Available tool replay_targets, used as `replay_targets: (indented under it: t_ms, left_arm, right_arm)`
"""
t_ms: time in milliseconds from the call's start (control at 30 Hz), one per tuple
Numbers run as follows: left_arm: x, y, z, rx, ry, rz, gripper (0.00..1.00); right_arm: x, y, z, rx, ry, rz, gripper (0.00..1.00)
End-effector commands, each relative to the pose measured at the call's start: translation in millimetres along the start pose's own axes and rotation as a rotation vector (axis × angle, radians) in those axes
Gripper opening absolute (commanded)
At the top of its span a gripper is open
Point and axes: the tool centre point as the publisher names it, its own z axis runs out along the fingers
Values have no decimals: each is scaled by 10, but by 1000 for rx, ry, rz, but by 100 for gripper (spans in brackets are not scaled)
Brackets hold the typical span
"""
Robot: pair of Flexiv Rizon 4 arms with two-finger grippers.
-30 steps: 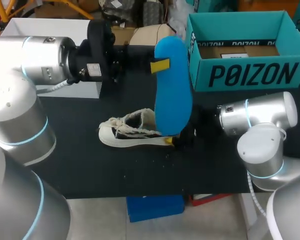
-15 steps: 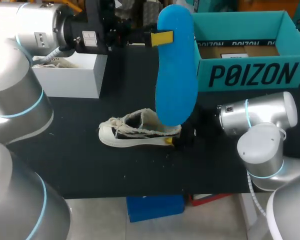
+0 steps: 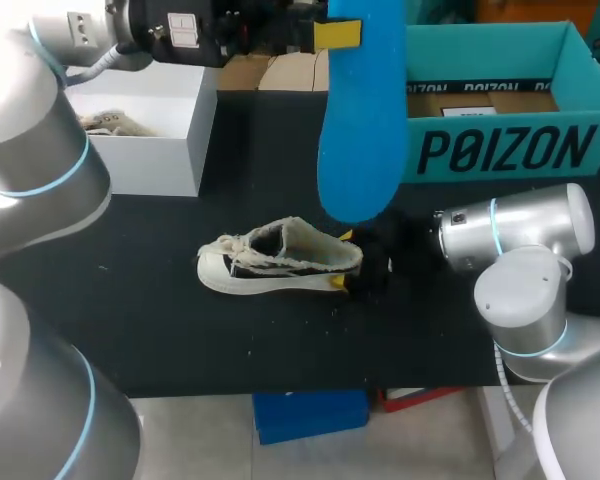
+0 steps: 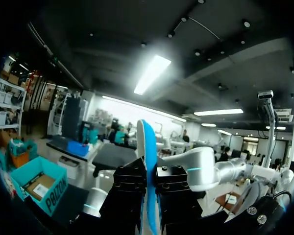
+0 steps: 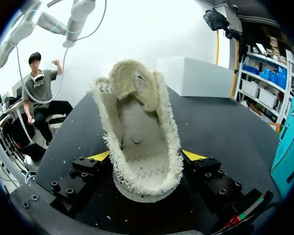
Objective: Take the shoe out of the shoebox, open the shoe tongue, remove and reinsert the insole, then place the shoe into the shoebox
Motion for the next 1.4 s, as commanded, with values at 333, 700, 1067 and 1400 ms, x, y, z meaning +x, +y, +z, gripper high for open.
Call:
replay_targets:
  t_ms: [333,700,1067,1400]
  left_arm:
    - [-31,46,38,14,-3,6,0]
    - [-31,46,38,14,-3,6,0]
    - [-31,46,38,14,-3,6,0]
    - [-31,46,38,14,-3,6,0]
  right_arm:
    - [-68,117,-194,105,71,-74,100]
    - [-101,315,-494,457,151,-170,100]
    - [-43,382,-511,764,96,-214,100]
    - [5,391,-496,874,42,-228,100]
